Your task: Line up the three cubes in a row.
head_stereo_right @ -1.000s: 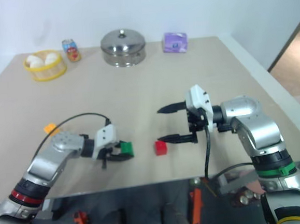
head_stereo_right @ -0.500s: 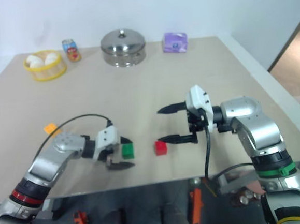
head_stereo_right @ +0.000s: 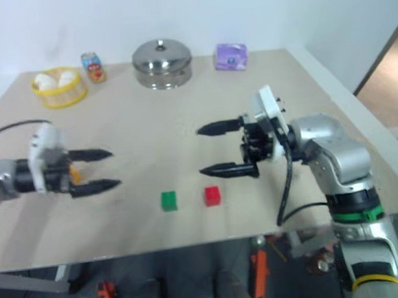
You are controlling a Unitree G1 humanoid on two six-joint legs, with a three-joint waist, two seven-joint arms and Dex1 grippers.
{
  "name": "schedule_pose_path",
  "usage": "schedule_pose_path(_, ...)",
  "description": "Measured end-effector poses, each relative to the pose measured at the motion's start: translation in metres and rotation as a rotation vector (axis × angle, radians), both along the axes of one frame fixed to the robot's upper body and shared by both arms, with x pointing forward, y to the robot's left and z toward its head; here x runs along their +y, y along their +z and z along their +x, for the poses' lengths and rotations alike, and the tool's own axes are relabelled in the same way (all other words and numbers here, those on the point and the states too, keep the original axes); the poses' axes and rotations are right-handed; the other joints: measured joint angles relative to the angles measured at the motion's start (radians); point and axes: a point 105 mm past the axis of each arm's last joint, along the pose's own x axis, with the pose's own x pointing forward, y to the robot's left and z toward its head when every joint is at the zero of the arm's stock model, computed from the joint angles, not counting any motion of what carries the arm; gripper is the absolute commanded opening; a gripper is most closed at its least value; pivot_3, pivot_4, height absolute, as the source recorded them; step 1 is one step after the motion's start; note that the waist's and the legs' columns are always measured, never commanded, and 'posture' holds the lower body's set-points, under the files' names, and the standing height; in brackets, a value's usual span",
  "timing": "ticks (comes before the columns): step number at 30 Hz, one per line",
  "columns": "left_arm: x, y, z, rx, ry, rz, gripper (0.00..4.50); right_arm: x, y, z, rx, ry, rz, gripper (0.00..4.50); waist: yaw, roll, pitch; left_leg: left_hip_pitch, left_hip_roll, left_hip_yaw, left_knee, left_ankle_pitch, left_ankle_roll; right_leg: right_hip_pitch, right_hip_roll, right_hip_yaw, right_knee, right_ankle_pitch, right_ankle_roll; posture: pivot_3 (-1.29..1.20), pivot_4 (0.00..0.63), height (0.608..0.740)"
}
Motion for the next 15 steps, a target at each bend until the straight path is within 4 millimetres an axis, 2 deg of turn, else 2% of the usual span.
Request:
schedule_pose_path(2,0.030,-0.007,0.009,-0.004,0.105,0.033,4.47,0.005,-0.004,0.006,-0.006,-0.006,-0.014,4.50,0.001,0.000,0.000,-0.001,0.000,0.000,0.000,0.000,0.000,-0.001,0.000,0.000,0.000,0.000,0.000,0.00,0.150,0.739)
schedule_pose_path(6,0.066,-0.029,0.014,0.022,0.213,0.070,4.47,0.012,-0.010,0.012,-0.023,-0.011,-0.026,4.50,0.007,0.000,0.000,-0.005,0.000,0.001,0.000,-0.001,-0.002,-0.003,-0.001,-0.001,0.000,-0.002,0.001,0.00,0.150,0.739)
schedule_pose_path(11,0.081,-0.040,0.014,0.031,0.240,0.075,4.47,0.015,-0.014,0.014,-0.030,-0.012,-0.037,4.50,0.008,-0.001,0.000,-0.010,0.000,0.002,0.000,-0.002,-0.004,-0.011,-0.001,0.000,0.005,-0.003,0.001,0.00,0.150,0.739)
schedule_pose_path(15,0.090,-0.041,0.022,0.029,0.267,0.077,4.47,0.015,-0.016,0.015,-0.031,-0.020,-0.043,4.50,0.007,-0.001,0.000,-0.010,0.002,0.000,0.000,-0.002,-0.004,-0.013,0.002,-0.001,0.009,-0.004,-0.001,0.00,0.150,0.739)
